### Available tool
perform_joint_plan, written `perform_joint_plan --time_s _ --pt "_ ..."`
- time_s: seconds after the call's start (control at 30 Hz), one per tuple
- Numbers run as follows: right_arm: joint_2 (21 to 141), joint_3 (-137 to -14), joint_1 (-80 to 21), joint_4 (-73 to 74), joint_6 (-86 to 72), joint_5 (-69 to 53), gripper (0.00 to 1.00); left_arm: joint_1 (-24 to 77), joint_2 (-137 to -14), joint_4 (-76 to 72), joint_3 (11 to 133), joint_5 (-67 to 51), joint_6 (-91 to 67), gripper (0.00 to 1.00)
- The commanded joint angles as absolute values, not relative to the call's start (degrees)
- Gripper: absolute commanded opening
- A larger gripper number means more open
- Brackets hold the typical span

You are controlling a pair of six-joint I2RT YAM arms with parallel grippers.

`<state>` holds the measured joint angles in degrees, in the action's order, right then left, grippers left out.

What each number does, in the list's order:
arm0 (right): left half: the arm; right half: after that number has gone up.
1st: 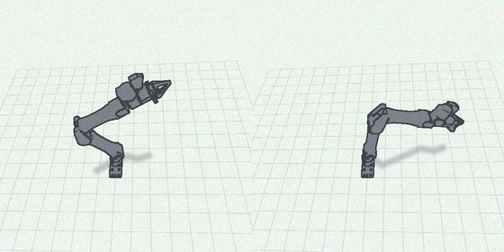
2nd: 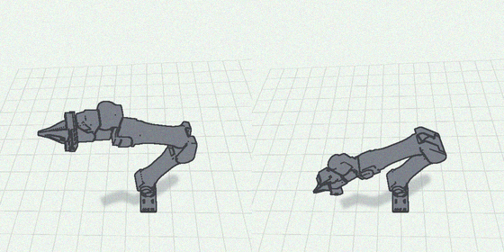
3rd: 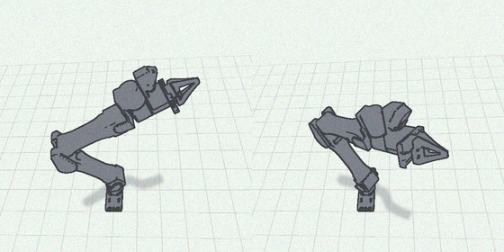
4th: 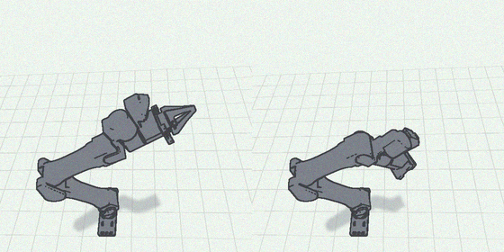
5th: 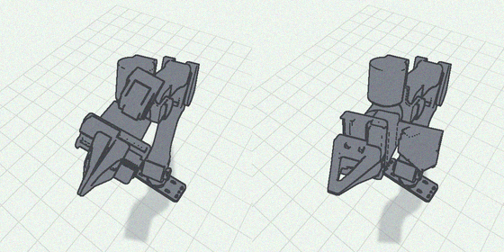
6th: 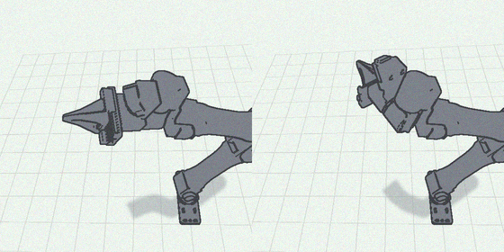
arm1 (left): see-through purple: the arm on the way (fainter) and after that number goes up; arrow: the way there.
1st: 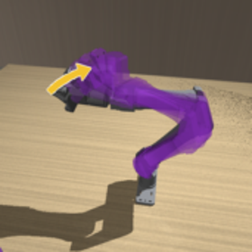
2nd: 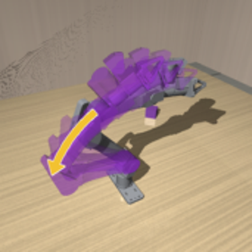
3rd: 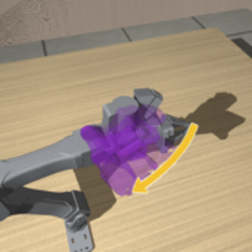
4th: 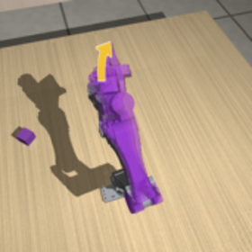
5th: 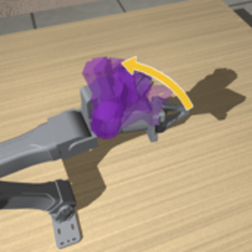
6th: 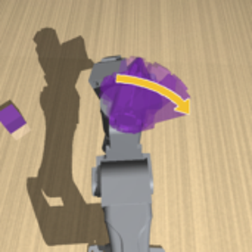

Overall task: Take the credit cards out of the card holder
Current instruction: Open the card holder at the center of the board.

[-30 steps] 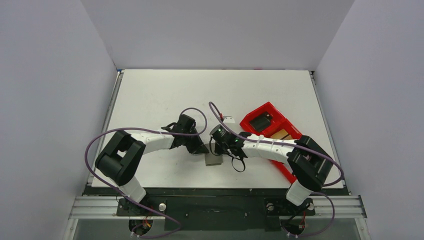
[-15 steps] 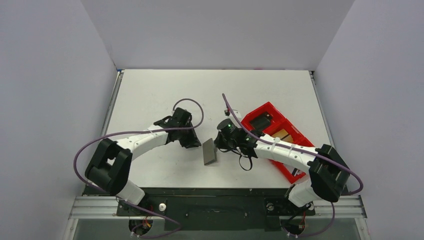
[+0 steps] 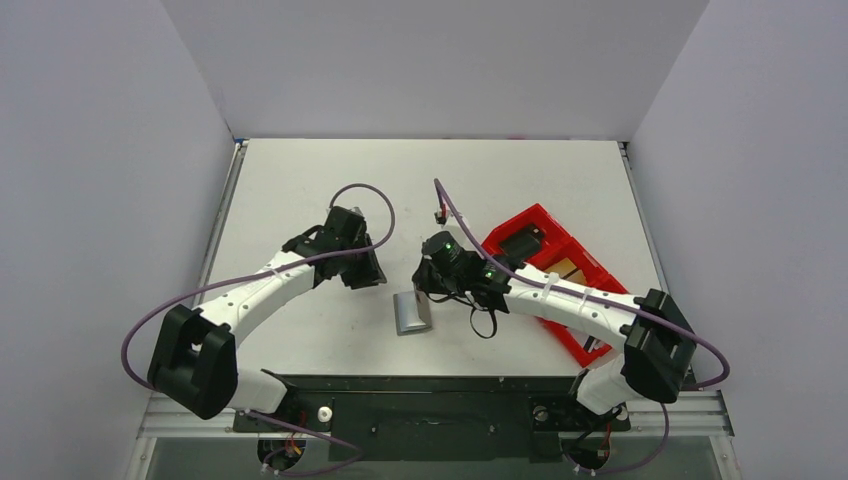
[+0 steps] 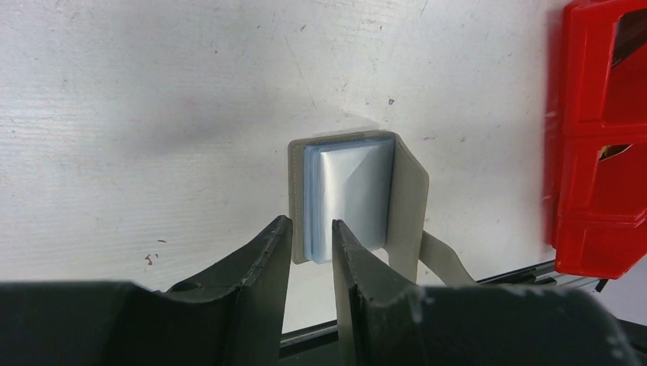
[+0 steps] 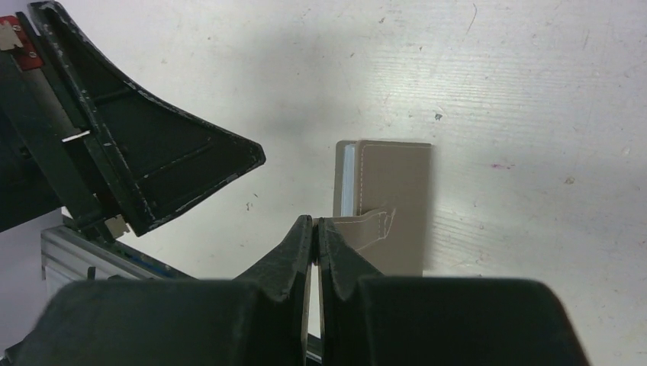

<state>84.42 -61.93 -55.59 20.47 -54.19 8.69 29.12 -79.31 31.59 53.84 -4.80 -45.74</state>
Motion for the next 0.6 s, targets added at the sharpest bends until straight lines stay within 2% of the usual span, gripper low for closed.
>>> perform_joint_plan --time_s 0.0,0.23,0.57 --pt "85.88 -64.03 -55.95 21.26 -54.71 10.03 0.00 28.75 -77.70 31.73 54.49 -5.95 -43.20 0.24" --pt "83.91 -61.56 -55.24 24.90 -55.02 13.98 0.00 29.69 -79.85 29.95 53.83 -8.57 -41.94 0.24" --pt "81.85 -49.71 -51.02 25.85 -54.75 17.82 0.00 35.82 -84.96 26.45 53.82 -8.83 -44.65 0.24"
